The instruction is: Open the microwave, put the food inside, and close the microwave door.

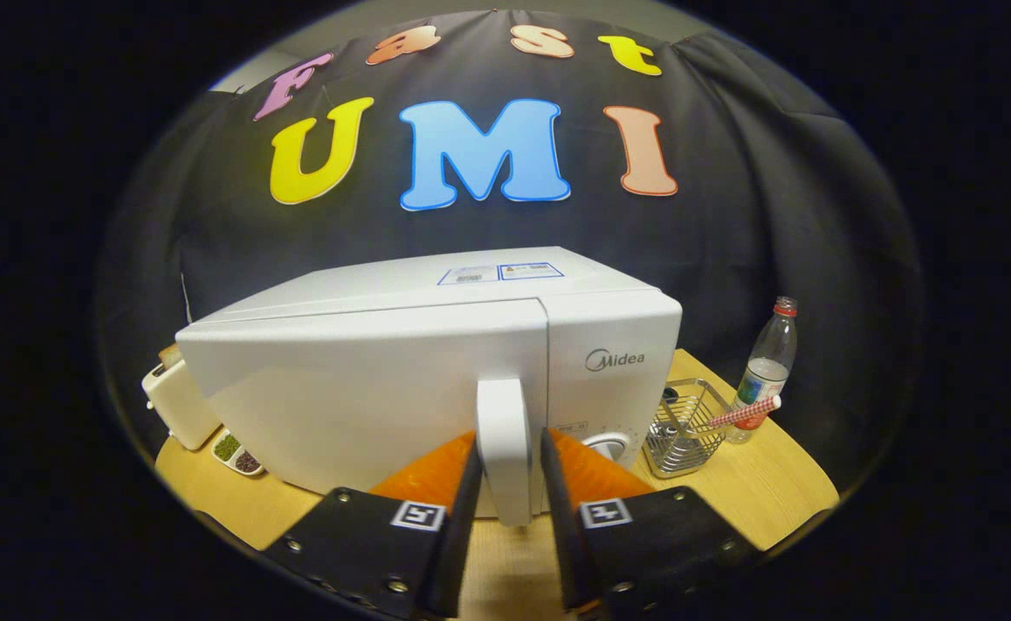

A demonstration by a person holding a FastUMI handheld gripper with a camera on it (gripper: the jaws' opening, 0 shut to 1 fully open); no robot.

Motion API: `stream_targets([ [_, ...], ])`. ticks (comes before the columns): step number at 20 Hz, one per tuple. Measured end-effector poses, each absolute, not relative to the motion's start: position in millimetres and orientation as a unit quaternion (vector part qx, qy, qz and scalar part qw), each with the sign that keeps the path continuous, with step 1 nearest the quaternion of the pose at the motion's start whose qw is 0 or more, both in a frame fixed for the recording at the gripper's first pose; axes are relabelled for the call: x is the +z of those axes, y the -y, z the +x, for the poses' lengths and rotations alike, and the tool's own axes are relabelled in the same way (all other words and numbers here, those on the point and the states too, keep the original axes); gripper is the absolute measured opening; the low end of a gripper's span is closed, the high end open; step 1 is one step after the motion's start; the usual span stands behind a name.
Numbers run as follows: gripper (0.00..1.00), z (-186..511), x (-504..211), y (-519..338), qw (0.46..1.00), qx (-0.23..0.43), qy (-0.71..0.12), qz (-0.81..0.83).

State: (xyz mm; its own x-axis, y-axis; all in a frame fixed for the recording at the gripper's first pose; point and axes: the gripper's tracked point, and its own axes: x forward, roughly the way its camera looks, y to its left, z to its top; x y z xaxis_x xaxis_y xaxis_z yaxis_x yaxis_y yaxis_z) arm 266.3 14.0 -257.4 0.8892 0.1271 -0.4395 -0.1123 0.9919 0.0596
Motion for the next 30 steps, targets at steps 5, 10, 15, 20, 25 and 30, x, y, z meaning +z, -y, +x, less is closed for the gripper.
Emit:
stream_targets([
  [5, 0.22, 260.7, -253.3, -11.4, 0.969, 0.096, -0.226, -0.019],
  [10, 0.11, 250.6, -252.0, -10.7, 0.966, 0.093, -0.241, -0.018],
  [15, 0.11, 200.7, -247.6, -16.0, 0.964, 0.112, -0.239, -0.025],
  [20, 0.11, 147.0, -243.4, -28.9, 0.962, 0.12, -0.241, -0.037],
  [25, 0.22, 95.1, -241.3, -52.1, 0.958, 0.139, -0.248, -0.043],
  [30, 0.34, 44.3, -237.5, -87.0, 0.949, 0.183, -0.248, -0.064],
])
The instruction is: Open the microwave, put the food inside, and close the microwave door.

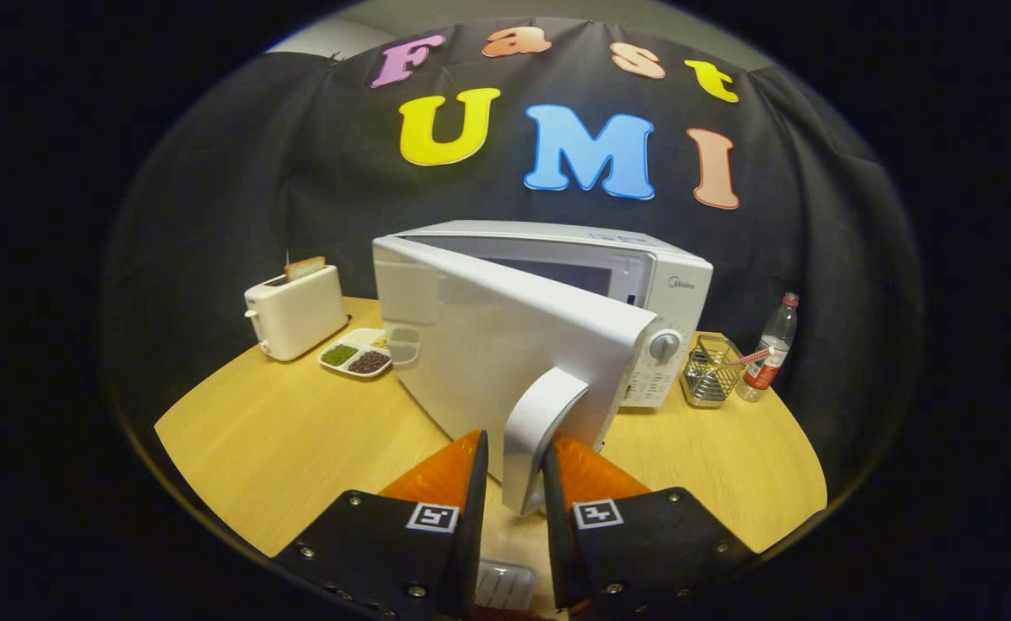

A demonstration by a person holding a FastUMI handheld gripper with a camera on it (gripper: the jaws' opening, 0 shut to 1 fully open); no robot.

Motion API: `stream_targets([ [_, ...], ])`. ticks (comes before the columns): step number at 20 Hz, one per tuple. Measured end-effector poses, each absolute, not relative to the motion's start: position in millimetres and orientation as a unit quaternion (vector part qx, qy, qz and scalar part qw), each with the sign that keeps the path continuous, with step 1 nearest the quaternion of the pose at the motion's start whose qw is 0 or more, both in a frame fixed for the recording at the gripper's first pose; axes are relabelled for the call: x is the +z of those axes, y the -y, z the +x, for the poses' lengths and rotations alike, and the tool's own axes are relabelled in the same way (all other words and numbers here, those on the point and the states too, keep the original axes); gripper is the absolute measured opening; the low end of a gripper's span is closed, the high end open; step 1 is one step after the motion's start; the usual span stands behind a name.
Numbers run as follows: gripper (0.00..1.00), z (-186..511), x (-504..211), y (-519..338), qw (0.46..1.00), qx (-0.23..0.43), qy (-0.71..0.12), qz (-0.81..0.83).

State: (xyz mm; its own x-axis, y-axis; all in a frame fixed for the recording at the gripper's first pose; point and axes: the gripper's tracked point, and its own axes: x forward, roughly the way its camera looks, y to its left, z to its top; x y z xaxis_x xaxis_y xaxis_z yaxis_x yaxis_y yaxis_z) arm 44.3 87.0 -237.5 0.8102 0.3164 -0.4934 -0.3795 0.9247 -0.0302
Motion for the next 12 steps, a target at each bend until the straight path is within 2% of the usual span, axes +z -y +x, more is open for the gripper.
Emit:
stream_targets([
  [2, 0.38, 24.7, -234.8, -101.5, 0.946, 0.199, -0.248, -0.063],
  [12, 0.41, -38.2, -232.2, -174.1, 0.931, 0.259, -0.255, -0.041],
])
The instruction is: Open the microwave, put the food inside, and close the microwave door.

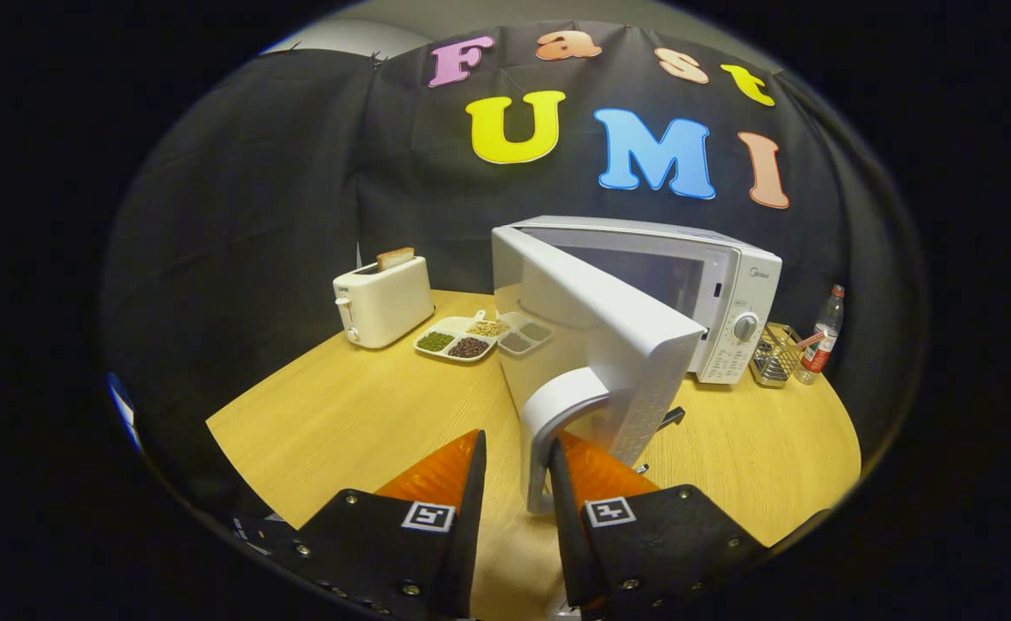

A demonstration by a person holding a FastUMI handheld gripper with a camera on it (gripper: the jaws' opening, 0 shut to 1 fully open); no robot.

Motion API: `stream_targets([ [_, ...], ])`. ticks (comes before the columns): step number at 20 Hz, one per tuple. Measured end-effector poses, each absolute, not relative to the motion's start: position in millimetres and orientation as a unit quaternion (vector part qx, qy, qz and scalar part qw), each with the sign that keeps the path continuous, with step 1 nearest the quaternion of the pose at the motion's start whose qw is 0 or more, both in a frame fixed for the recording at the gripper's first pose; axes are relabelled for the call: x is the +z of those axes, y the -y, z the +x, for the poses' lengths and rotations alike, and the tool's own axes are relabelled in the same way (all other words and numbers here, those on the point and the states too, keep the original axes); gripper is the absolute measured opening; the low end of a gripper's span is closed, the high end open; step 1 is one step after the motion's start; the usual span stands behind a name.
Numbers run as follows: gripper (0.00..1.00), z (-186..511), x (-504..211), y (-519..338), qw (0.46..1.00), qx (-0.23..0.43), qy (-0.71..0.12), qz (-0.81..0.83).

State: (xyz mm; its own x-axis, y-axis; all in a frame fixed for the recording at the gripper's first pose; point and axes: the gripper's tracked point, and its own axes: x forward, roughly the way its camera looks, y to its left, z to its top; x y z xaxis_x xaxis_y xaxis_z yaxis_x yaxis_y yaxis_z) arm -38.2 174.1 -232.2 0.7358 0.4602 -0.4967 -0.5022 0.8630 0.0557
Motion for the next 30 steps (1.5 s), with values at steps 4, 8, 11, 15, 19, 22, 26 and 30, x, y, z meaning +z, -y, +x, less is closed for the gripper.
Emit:
stream_targets([
  [4, 0.41, -51.6, -231.2, -188.3, 0.928, 0.265, -0.252, -0.07],
  [8, 0.41, -78.3, -223.0, -208.8, 0.919, 0.298, -0.254, -0.046],
  [11, 0.46, -102.1, -203.4, -220.5, 0.907, 0.342, -0.245, -0.004],
  [15, 0.93, -107.8, -171.5, -200.7, 0.913, 0.351, -0.206, 0.006],
  [19, 0.97, -93.9, -156.7, -159.5, 0.933, 0.309, -0.183, 0.019],
  [22, 0.98, -81.2, -167.3, -116.5, 0.945, 0.261, -0.195, 0.034],
  [26, 0.98, -73.9, -189.7, -61.6, 0.954, 0.2, -0.217, 0.056],
  [30, 0.98, -74.9, -222.7, -15.6, 0.954, 0.147, -0.248, 0.081],
])
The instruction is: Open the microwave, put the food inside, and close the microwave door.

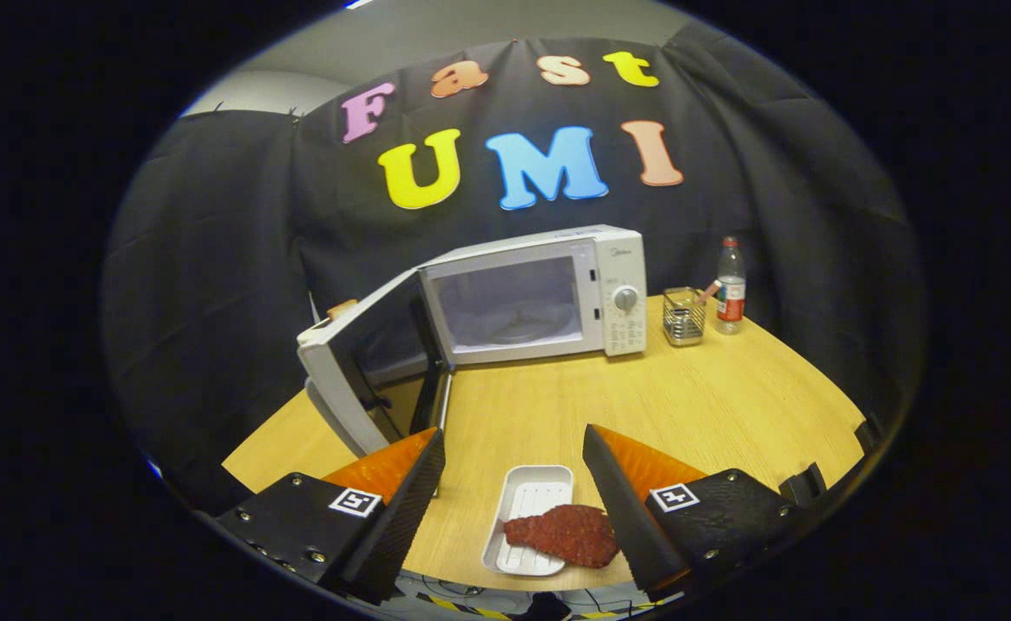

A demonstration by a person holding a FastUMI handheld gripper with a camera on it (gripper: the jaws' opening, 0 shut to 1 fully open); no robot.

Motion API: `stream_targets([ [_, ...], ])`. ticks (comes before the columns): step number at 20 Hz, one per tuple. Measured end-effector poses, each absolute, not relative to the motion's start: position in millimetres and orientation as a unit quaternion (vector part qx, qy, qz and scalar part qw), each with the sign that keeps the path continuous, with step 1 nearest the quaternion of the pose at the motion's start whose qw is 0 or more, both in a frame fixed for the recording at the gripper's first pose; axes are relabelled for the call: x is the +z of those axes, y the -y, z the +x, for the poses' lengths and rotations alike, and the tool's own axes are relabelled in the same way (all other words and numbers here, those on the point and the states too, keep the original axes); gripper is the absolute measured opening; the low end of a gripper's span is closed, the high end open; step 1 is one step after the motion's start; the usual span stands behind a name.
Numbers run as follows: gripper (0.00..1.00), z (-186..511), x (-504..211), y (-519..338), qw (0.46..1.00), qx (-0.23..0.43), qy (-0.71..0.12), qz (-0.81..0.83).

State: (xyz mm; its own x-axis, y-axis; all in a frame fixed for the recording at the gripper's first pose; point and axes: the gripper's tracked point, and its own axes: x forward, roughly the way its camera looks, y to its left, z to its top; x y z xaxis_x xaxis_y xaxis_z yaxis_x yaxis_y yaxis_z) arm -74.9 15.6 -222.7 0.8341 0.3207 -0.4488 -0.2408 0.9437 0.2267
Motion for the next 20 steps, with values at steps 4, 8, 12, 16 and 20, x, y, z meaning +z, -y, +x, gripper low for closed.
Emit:
stream_targets([
  [4, 0.98, -78.8, -252.9, 6.3, 0.944, 0.117, -0.283, 0.127],
  [8, 0.81, -86.8, -278.4, 17.8, 0.932, 0.1, -0.314, 0.153],
  [12, 0.79, -96.9, -300.3, 23.1, 0.917, 0.089, -0.341, 0.184],
  [16, 0.79, -108.2, -315.3, 15.8, 0.895, 0.094, -0.373, 0.226],
  [20, 0.49, -109.2, -317.5, 10.4, 0.882, 0.1, -0.381, 0.257],
])
